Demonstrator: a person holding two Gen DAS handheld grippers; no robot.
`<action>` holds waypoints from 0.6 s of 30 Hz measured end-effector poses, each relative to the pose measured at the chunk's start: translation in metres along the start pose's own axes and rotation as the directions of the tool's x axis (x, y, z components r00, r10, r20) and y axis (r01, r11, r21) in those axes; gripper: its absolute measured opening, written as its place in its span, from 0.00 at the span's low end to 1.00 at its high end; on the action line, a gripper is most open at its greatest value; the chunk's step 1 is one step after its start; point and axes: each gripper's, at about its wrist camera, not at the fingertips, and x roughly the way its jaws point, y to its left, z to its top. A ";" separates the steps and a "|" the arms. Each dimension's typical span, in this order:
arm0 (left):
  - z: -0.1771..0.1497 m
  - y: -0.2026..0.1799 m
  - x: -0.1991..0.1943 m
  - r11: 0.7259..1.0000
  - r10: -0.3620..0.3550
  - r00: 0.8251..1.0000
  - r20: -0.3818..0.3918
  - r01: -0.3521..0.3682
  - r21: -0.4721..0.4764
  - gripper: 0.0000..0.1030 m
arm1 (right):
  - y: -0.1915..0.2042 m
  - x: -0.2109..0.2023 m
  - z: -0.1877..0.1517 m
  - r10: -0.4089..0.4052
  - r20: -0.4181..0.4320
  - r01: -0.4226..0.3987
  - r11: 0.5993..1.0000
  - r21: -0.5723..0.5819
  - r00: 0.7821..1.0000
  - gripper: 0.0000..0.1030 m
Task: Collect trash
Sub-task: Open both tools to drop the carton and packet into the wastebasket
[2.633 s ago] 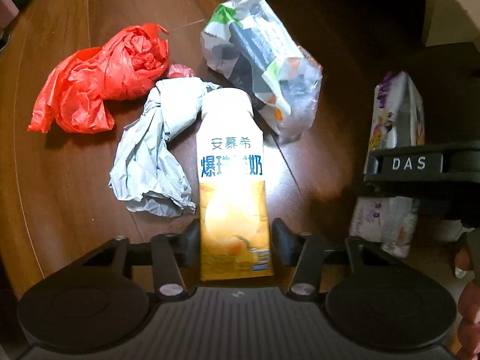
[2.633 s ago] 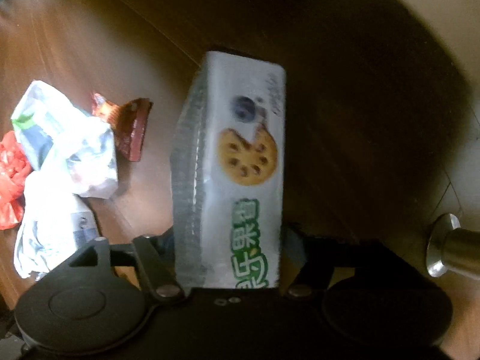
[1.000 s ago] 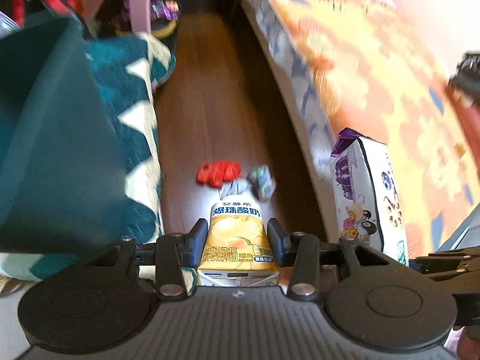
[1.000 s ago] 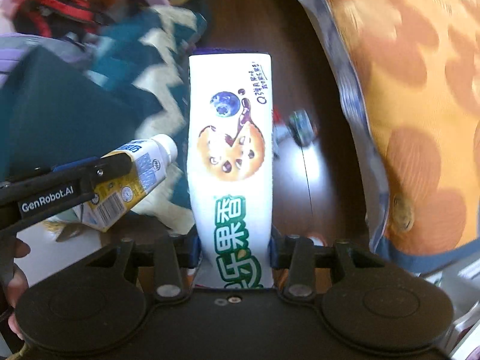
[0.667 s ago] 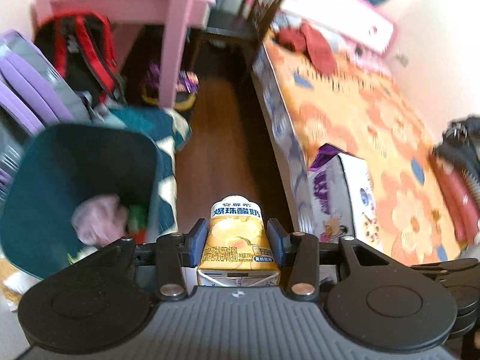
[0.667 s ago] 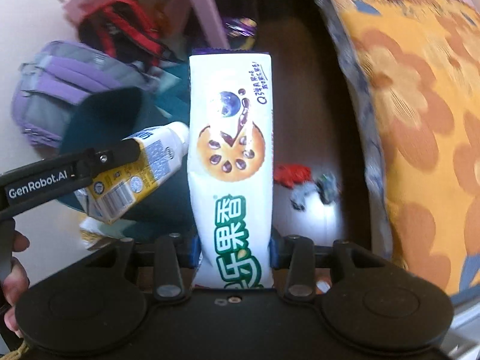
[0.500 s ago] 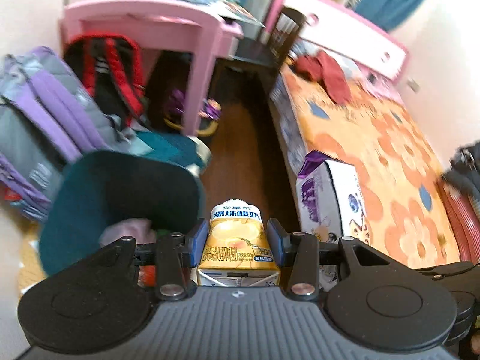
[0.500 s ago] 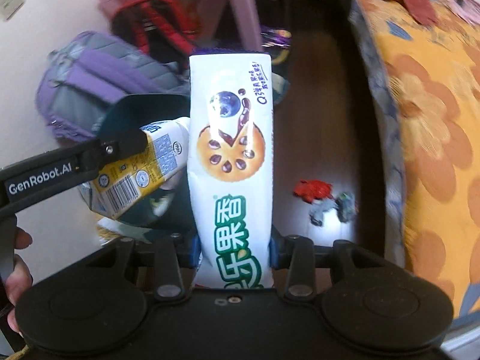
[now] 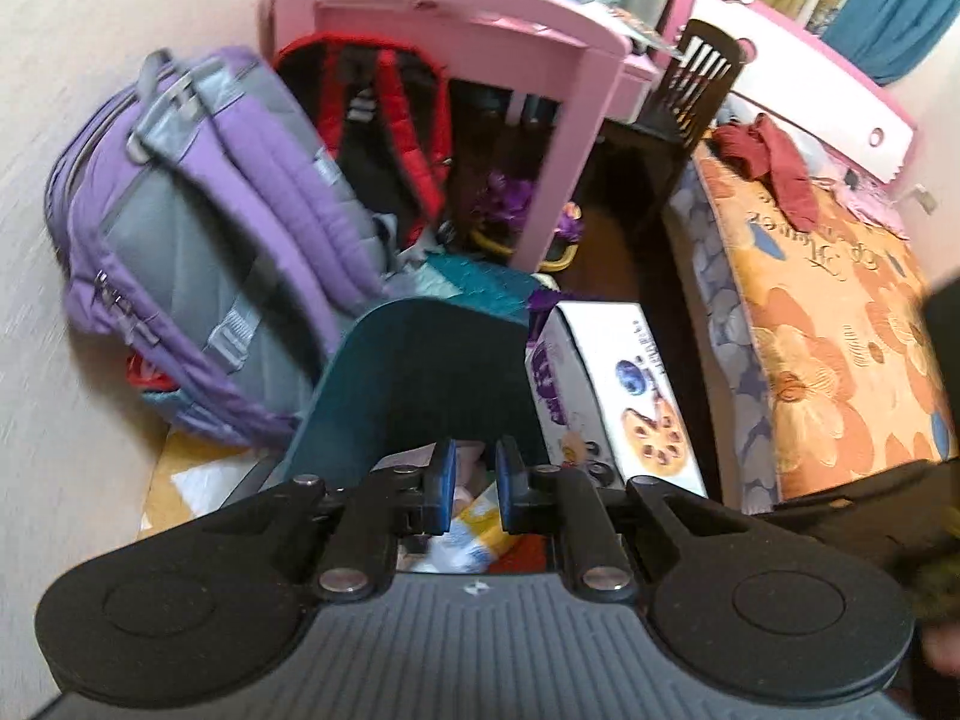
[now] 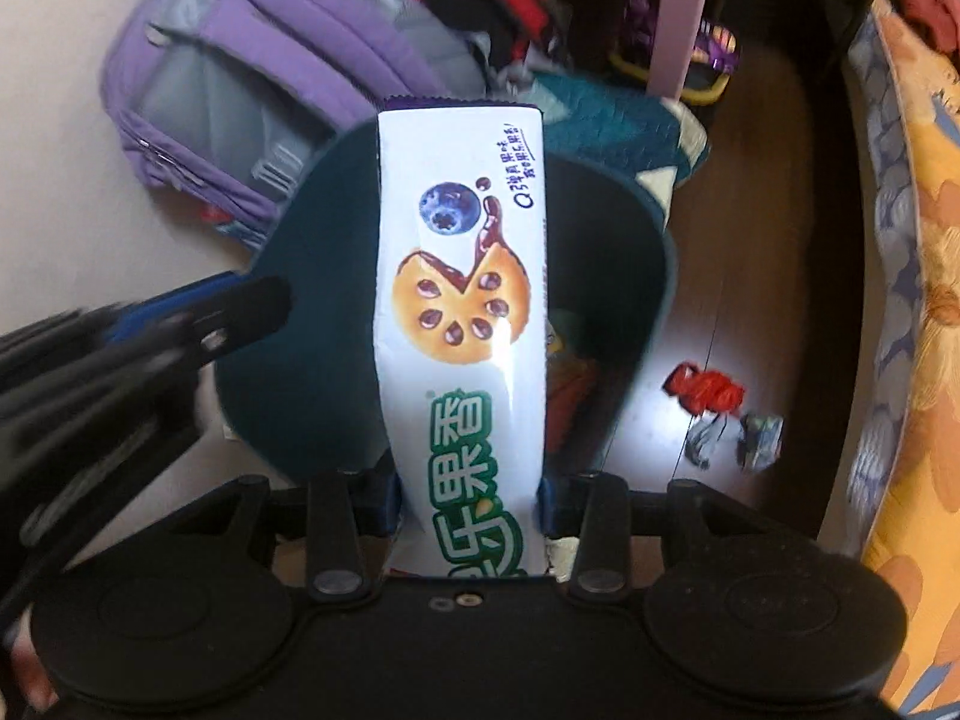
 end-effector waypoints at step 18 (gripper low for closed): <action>-0.011 0.031 0.026 1.000 -0.018 0.987 -0.157 0.015 -0.023 0.13 | 0.012 0.042 0.011 -0.103 -0.111 0.101 0.995 -0.019 0.989 0.58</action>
